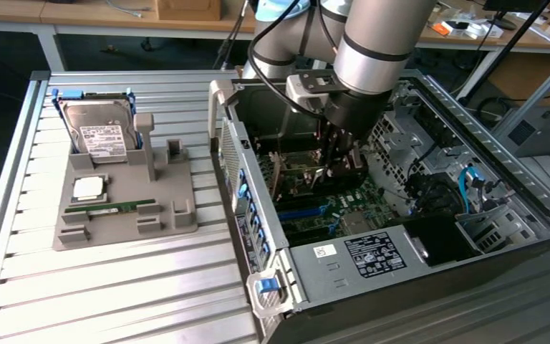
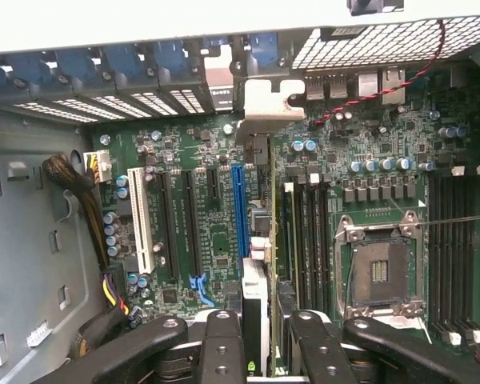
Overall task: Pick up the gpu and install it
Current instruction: 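Insert the gpu into the slot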
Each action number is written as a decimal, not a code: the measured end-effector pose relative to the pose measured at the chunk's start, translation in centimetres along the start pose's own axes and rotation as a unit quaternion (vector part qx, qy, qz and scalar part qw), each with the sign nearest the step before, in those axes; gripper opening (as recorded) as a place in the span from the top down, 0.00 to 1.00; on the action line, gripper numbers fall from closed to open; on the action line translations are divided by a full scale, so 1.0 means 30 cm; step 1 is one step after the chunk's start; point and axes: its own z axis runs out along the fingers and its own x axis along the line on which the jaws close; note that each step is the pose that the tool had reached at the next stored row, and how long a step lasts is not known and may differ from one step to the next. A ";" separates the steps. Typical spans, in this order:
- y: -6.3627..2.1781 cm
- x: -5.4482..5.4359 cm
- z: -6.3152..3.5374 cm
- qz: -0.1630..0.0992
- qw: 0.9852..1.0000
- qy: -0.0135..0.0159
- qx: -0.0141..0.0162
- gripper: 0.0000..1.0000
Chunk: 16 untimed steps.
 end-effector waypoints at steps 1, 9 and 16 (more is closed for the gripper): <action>0.000 0.000 0.000 0.000 1.000 0.000 0.000 0.73; 0.005 0.008 0.006 0.000 1.000 0.000 0.000 0.73; 0.012 0.015 0.017 0.000 1.000 0.000 0.000 0.73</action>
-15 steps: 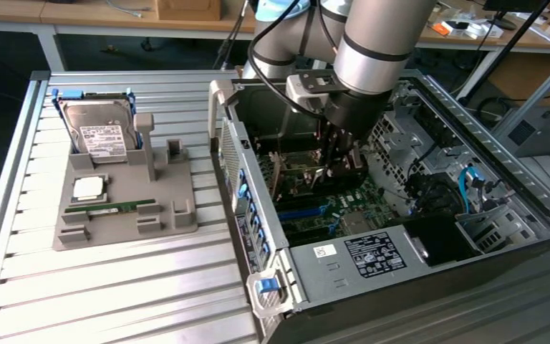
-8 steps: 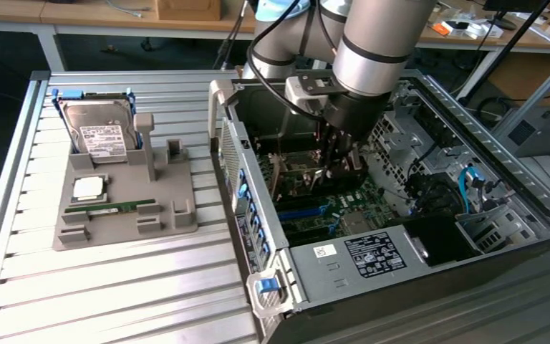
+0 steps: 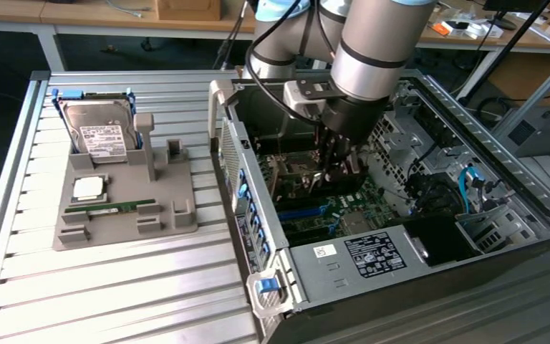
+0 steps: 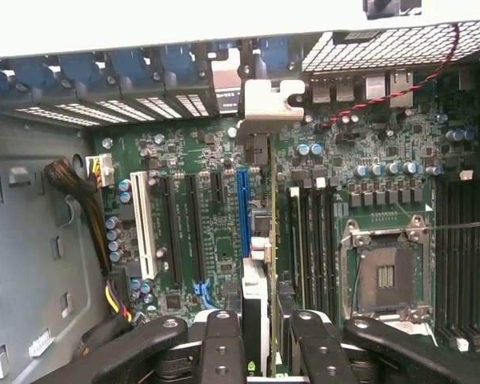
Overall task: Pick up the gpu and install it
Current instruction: 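Insert the gpu into the slot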
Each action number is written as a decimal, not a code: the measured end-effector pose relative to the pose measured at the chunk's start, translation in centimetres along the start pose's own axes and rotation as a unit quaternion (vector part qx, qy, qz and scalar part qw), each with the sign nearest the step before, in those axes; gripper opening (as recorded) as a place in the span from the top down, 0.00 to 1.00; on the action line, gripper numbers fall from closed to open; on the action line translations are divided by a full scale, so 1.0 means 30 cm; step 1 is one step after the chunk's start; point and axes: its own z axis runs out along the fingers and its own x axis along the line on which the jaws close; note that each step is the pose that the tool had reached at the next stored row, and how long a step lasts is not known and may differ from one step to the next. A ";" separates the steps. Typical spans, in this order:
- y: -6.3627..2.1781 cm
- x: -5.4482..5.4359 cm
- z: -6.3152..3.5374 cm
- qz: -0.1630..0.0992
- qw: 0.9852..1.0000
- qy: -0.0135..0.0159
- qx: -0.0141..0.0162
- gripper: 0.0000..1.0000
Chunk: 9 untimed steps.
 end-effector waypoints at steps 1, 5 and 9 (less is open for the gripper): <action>0.001 0.001 0.002 0.000 1.000 0.000 0.000 0.73; 0.005 0.006 0.014 0.000 1.000 0.000 0.000 0.73; 0.009 0.008 0.024 0.000 1.000 0.000 0.000 0.73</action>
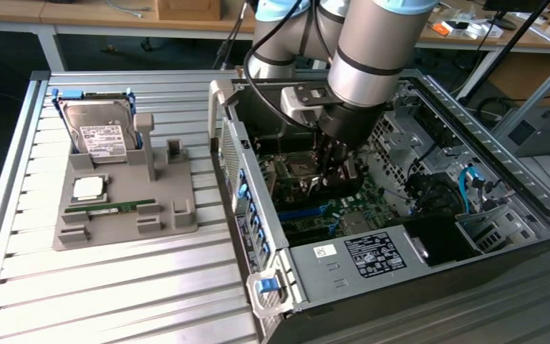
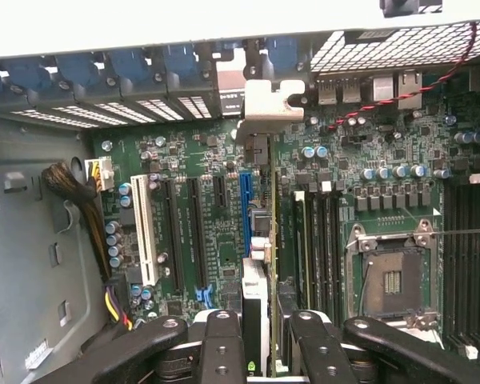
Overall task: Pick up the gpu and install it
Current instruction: 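Insert the gpu into the slot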
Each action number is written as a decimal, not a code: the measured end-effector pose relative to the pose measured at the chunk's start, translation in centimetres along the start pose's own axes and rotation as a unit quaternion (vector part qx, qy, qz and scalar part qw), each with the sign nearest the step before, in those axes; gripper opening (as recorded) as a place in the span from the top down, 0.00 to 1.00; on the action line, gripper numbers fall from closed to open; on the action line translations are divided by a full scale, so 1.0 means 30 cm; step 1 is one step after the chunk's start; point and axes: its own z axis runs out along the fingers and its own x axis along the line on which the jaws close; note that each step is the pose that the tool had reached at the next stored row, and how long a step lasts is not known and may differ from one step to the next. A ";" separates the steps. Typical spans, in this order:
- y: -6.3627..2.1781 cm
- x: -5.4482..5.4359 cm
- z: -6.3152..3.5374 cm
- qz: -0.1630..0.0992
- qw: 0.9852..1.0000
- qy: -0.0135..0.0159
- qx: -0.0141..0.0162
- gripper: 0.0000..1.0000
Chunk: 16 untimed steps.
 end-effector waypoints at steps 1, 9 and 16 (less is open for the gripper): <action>0.001 0.001 0.002 0.000 1.000 0.000 0.000 0.73; 0.017 0.003 0.031 0.000 1.000 0.000 0.000 0.73; 0.029 0.019 0.043 0.000 1.000 0.000 0.000 0.73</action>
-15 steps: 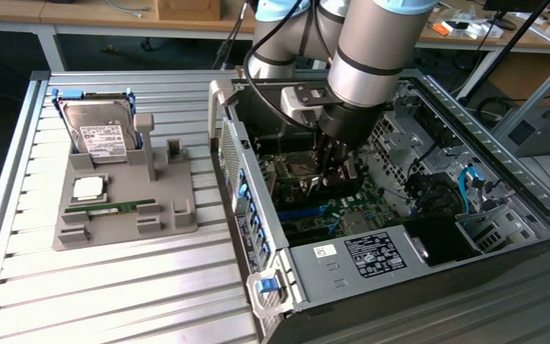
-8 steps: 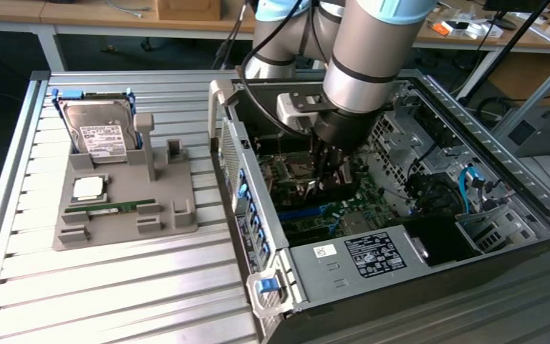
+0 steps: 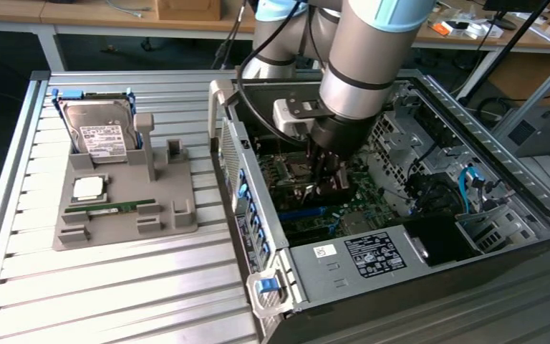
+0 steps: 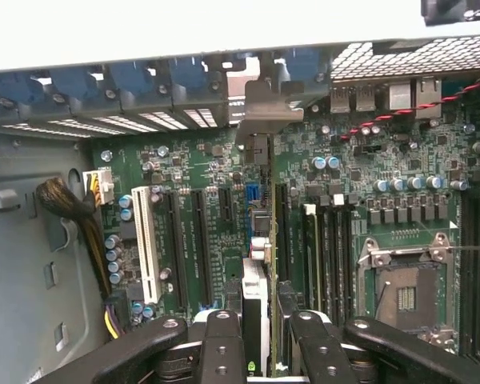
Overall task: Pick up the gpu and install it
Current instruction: 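Insert the gpu into the slot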
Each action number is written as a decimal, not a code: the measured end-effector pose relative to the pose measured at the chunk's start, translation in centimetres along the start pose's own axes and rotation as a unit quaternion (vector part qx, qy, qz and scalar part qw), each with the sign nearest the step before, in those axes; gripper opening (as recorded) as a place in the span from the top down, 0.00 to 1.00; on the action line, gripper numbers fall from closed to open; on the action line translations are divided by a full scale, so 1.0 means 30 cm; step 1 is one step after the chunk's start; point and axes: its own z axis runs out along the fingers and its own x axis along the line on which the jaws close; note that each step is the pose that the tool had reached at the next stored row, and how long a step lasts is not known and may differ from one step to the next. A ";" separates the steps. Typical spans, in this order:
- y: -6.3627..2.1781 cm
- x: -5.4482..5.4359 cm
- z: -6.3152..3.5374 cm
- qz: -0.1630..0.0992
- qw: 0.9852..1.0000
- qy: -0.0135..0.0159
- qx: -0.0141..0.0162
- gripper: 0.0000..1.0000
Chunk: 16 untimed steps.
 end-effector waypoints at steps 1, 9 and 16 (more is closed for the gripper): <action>0.002 0.001 0.001 0.000 1.000 0.000 0.000 0.73; 0.009 0.003 0.016 0.000 1.000 0.008 0.001 0.73; 0.024 0.002 0.025 0.000 1.000 0.008 0.001 0.73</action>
